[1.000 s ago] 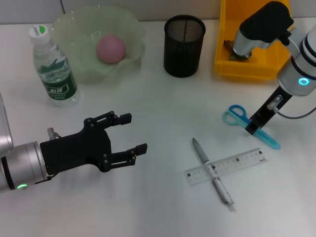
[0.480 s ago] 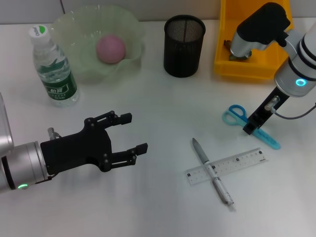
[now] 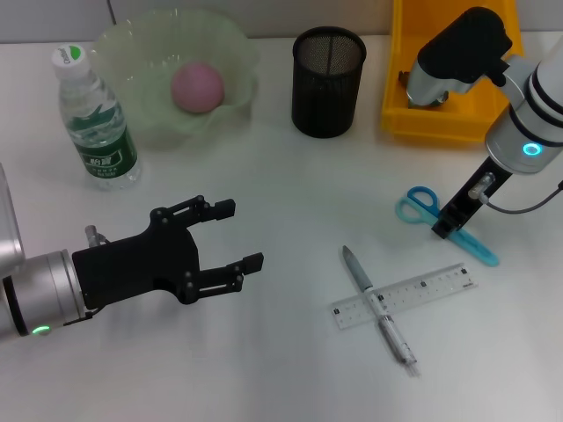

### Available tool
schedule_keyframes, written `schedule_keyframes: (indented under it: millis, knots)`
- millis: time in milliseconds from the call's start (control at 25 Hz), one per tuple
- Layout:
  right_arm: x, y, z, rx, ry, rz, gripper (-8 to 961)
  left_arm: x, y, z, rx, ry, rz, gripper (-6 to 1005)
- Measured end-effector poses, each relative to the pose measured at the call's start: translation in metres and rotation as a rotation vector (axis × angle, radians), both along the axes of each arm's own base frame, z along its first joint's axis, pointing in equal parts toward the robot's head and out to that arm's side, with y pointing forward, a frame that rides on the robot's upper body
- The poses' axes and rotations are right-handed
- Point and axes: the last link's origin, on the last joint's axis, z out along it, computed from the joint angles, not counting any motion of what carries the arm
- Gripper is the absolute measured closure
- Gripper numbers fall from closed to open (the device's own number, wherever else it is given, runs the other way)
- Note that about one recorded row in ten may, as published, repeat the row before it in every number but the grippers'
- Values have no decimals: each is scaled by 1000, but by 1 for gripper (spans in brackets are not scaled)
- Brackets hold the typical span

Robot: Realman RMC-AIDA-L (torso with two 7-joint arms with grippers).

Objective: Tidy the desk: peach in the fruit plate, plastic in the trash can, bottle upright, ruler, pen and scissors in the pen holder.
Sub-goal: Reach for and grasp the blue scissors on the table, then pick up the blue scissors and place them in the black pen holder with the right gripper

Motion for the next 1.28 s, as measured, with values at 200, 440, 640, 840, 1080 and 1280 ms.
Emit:
schedule_keyframes:
  millis: [200,440,640,840,1080,1280]
  knots:
    - [1,-1,-1,-3,-1,-4,711,0,1,0,1,0,-2,185]
    - [1,0,-1,-3,-1,-3,708,0,1,1,2,2,-4,185]
    - [-1,1,0,1,0,3,712,1,2,2,5,4,-6,185]
    - [-4,1,0,1,12,7,718,1,2,2,5,4,-7,185]
    - [-11,1,3,-2,41,17,722,1,2,3,6,4,-10,185]
    - [-15,1,7,9,64,30,722,1,2,3,6,3,-13,185]
